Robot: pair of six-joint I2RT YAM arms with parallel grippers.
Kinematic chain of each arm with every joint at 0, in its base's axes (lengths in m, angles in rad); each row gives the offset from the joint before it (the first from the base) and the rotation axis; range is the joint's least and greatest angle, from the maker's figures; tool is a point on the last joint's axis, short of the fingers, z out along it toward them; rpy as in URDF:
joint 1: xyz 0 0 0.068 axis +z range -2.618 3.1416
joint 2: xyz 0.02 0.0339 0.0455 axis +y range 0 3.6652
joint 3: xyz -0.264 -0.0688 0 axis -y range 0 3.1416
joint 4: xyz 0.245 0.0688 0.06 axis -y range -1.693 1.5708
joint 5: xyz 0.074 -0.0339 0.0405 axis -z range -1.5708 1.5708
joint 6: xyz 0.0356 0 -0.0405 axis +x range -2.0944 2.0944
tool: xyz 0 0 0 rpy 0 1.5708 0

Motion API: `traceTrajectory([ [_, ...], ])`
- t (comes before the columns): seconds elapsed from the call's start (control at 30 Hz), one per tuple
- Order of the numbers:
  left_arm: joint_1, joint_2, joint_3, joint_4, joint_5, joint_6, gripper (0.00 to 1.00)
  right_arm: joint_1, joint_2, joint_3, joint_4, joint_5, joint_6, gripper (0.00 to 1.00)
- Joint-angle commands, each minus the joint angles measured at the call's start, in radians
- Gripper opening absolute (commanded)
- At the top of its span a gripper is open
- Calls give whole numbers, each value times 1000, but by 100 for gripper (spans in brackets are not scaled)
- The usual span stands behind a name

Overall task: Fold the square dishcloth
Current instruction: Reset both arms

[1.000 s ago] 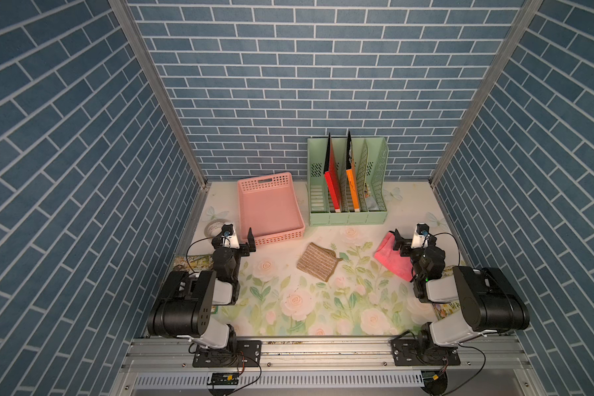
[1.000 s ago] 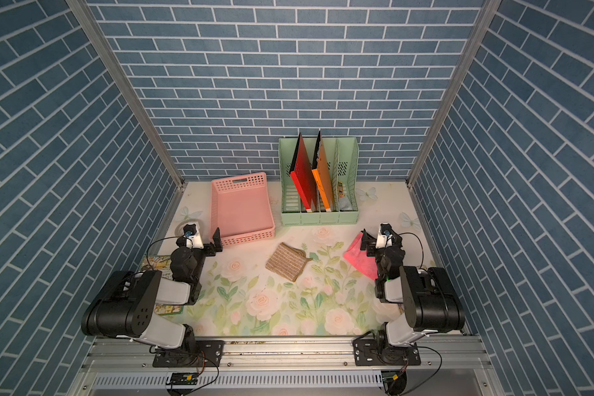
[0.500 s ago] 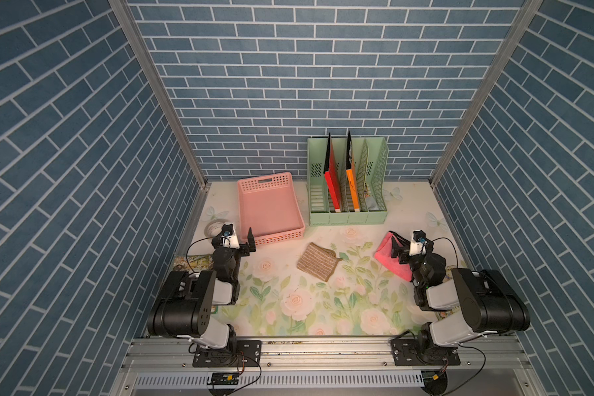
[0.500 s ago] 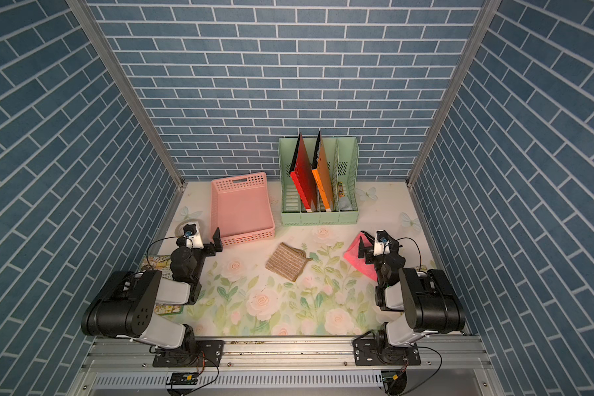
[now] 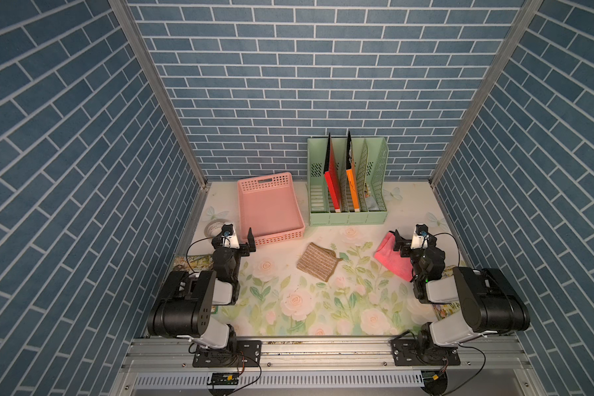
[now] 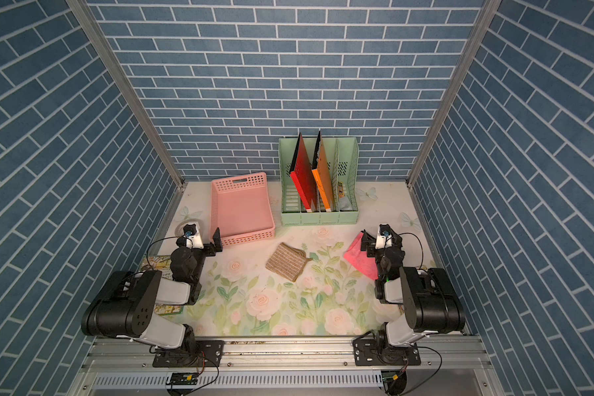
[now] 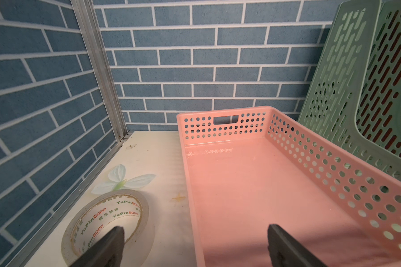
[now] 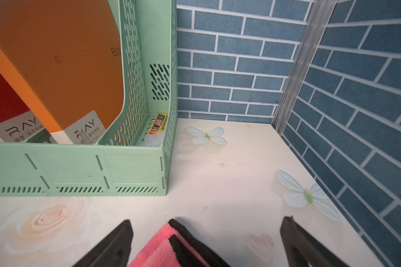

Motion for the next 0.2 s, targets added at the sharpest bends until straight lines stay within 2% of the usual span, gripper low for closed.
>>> traceTrajectory([
  [0.0, -2, 0, -3, 1, 11, 5, 100, 5, 0, 4, -15, -9, -14, 100],
  [0.17, -2, -5, -28, 40, -4, 2, 100, 5, -1, 5, -16, -9, -14, 100],
])
